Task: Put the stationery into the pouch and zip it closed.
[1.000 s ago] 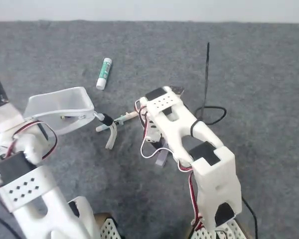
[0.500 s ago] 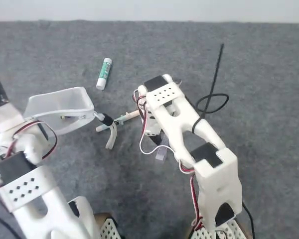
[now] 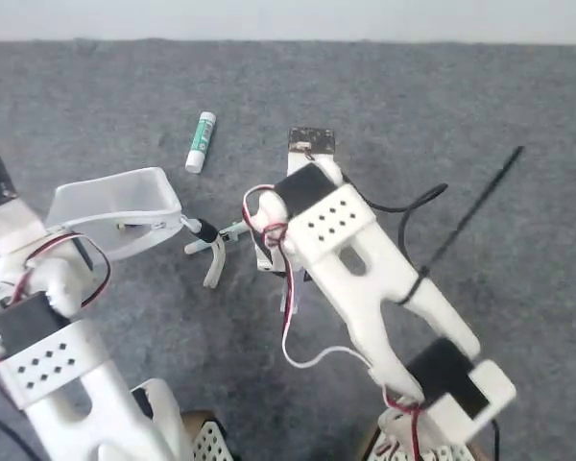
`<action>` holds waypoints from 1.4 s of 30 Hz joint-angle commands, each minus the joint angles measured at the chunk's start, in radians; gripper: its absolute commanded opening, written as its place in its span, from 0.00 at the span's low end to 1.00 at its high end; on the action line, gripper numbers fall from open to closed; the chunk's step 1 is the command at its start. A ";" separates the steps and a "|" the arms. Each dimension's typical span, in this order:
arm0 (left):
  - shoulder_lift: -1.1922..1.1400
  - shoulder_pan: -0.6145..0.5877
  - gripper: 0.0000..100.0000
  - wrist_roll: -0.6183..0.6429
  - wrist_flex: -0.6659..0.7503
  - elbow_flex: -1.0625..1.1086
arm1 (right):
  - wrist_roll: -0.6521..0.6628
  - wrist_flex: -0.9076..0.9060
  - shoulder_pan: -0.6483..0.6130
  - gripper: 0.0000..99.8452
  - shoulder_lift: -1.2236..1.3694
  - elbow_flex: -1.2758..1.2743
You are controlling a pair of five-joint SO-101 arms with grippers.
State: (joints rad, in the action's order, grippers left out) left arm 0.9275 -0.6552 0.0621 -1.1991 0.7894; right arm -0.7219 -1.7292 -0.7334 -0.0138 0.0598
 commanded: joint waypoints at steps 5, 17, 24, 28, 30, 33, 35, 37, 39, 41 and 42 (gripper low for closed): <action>0.005 -0.002 0.01 -0.006 0.028 -0.008 | 0.031 0.045 -0.090 0.01 -0.176 0.009; 0.005 0.000 0.01 -0.005 0.028 -0.008 | 0.081 0.229 -0.176 0.01 -0.326 0.008; 0.003 0.005 0.01 -0.002 -0.021 -0.042 | 0.140 0.352 -0.189 0.01 -0.338 0.008; -0.003 0.035 0.01 0.000 -0.069 -0.102 | 0.172 0.386 -0.182 0.01 -0.340 0.011; -0.003 0.097 0.01 0.000 -0.092 -0.122 | 0.173 0.395 -0.182 0.01 -0.355 0.011; -0.005 0.164 0.01 0.000 -0.124 -0.165 | 0.192 0.407 -0.182 0.01 -0.409 0.009; -0.005 0.180 0.01 0.000 -0.146 -0.203 | 0.226 0.407 -0.182 0.01 -0.463 0.009; -0.006 0.180 0.01 0.000 -0.169 -0.243 | 0.249 0.407 -0.182 0.01 -0.522 0.009; -0.006 0.180 0.01 0.000 -0.186 -0.275 | 0.275 0.410 -0.182 0.01 -0.573 0.006; -0.006 0.180 0.01 0.000 -0.201 -0.300 | 0.293 0.430 -0.182 0.01 -0.611 -0.008; -0.006 0.180 0.01 0.000 -0.209 -0.314 | 0.293 0.449 -0.182 0.01 -0.628 -0.023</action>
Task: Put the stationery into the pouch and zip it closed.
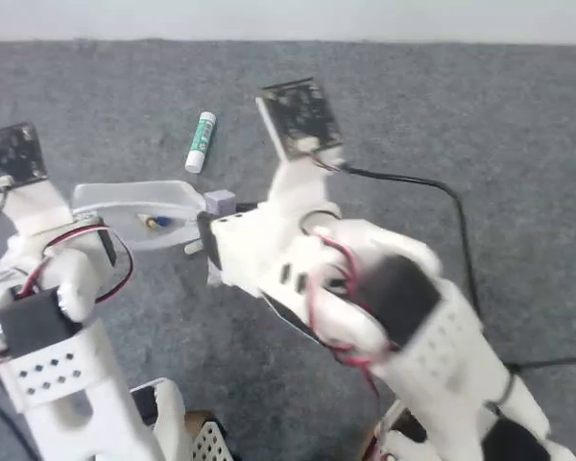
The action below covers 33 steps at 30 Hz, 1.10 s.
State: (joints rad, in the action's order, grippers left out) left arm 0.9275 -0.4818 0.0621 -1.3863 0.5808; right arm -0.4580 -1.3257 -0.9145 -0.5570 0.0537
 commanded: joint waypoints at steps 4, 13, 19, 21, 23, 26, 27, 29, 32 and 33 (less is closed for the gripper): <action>-0.037 0.011 0.01 0.000 -0.071 -0.197 | 0.029 0.170 0.001 0.01 -0.130 -0.112; -0.316 0.132 0.01 0.014 -0.218 -0.409 | 0.173 0.590 0.010 0.01 -0.251 -0.376; -0.304 0.132 0.01 0.034 -0.219 -0.407 | 0.218 1.001 0.010 0.01 -0.274 -0.632; -0.302 0.132 0.01 0.034 -0.221 -0.407 | 0.247 1.158 0.010 0.01 -0.268 -0.709; -0.304 0.132 0.01 0.034 -0.221 -0.406 | 0.265 1.303 0.010 0.01 -0.251 -0.770; -0.302 0.132 0.01 0.034 -0.216 -0.392 | 0.270 1.478 0.010 0.01 -0.208 -0.838; -0.304 0.132 0.01 0.034 -0.216 -0.390 | 0.270 1.521 0.010 0.01 -0.189 -0.853; -0.304 0.132 0.01 0.034 -0.216 -0.390 | 0.270 1.589 0.010 0.01 -0.150 -0.873; -0.304 0.132 0.01 0.034 -0.210 -0.390 | 0.270 1.658 0.010 0.01 -0.088 -0.887; -0.304 0.132 0.01 0.035 -0.207 -0.390 | 0.270 1.676 0.010 0.01 -0.067 -0.888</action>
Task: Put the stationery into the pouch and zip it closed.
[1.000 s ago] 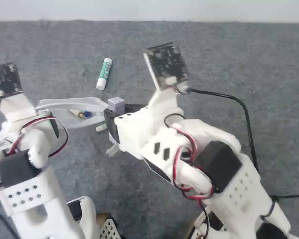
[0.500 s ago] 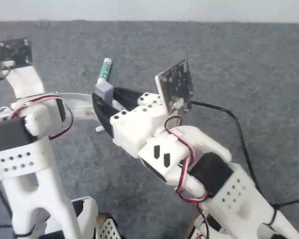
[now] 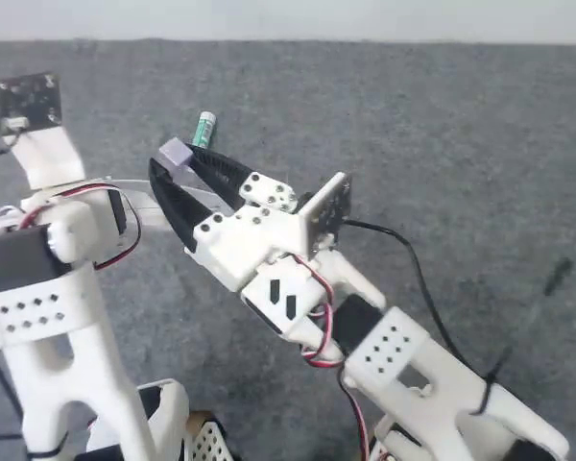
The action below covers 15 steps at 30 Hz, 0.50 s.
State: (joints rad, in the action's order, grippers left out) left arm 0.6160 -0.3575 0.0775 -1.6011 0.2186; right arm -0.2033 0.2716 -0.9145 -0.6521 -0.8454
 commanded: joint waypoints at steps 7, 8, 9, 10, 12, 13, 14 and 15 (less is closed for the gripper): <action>0.008 0.008 0.01 0.020 0.011 -0.028 | 0.014 0.179 0.010 0.01 0.151 0.008; 0.008 0.008 0.01 0.020 0.011 -0.028 | 0.014 0.189 0.008 0.01 0.162 0.006; 0.008 0.008 0.01 0.020 0.011 -0.028 | 0.014 0.199 0.008 0.01 0.168 0.002; 0.008 0.008 0.01 0.020 0.011 -0.028 | 0.014 0.211 0.007 0.01 0.173 -0.006; 0.005 0.008 0.01 0.020 0.012 -0.028 | 0.014 0.229 0.005 0.01 0.174 -0.025; 0.005 0.008 0.01 0.020 0.012 -0.028 | 0.015 0.234 0.004 0.01 0.174 -0.035; 0.003 0.008 0.01 0.020 0.012 -0.028 | 0.015 0.236 0.004 0.01 0.173 -0.046; 0.003 0.008 0.01 0.020 0.012 -0.028 | 0.015 0.234 0.004 0.01 0.174 -0.054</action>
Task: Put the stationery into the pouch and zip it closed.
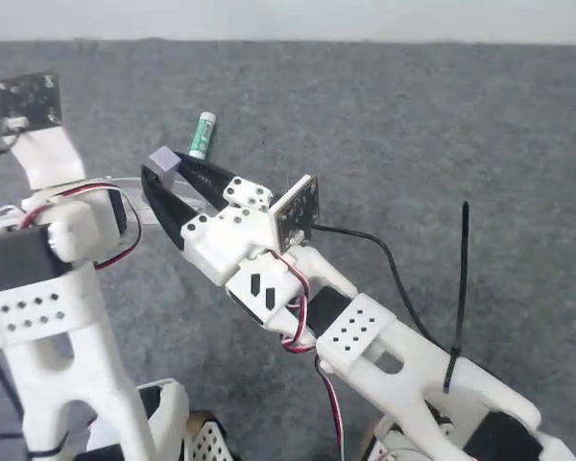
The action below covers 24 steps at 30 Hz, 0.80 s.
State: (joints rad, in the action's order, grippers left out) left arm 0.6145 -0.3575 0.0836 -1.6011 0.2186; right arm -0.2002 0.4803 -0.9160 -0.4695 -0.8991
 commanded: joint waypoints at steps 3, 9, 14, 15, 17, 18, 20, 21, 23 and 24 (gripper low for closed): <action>0.005 0.008 0.01 0.014 0.020 -0.028 | 0.012 0.019 0.007 0.01 0.008 -0.015; 0.008 0.006 0.01 0.014 0.029 -0.013 | 0.015 0.024 0.005 0.01 0.073 -0.008; 0.008 -0.018 0.01 0.014 0.032 -0.013 | 0.048 -0.012 -0.004 0.17 0.076 -0.005; 0.008 -0.020 0.01 0.014 0.032 -0.013 | 0.048 -0.036 -0.012 0.21 0.074 -0.003; 0.006 -0.020 0.01 0.014 0.032 -0.013 | 0.049 -0.068 -0.025 0.21 0.074 -0.003; 0.005 -0.020 0.01 0.014 0.032 -0.013 | 0.049 -0.076 -0.031 0.19 0.074 -0.003; 0.005 -0.018 0.01 0.014 0.032 -0.013 | 0.051 -0.074 -0.036 0.16 0.073 -0.002; 0.005 -0.018 0.01 0.014 0.032 -0.013 | 0.051 -0.079 -0.035 0.14 0.065 0.000; 0.005 -0.018 0.01 0.014 0.032 -0.013 | 0.051 -0.085 -0.031 0.13 0.031 -0.005; 0.003 -0.018 0.01 0.014 0.032 -0.013 | 0.051 -0.107 -0.031 0.14 0.012 -0.008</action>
State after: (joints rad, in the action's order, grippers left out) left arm 0.6145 -0.3713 0.0836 -1.6011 0.2202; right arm -0.1603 0.4219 -0.9498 -0.4250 -0.9221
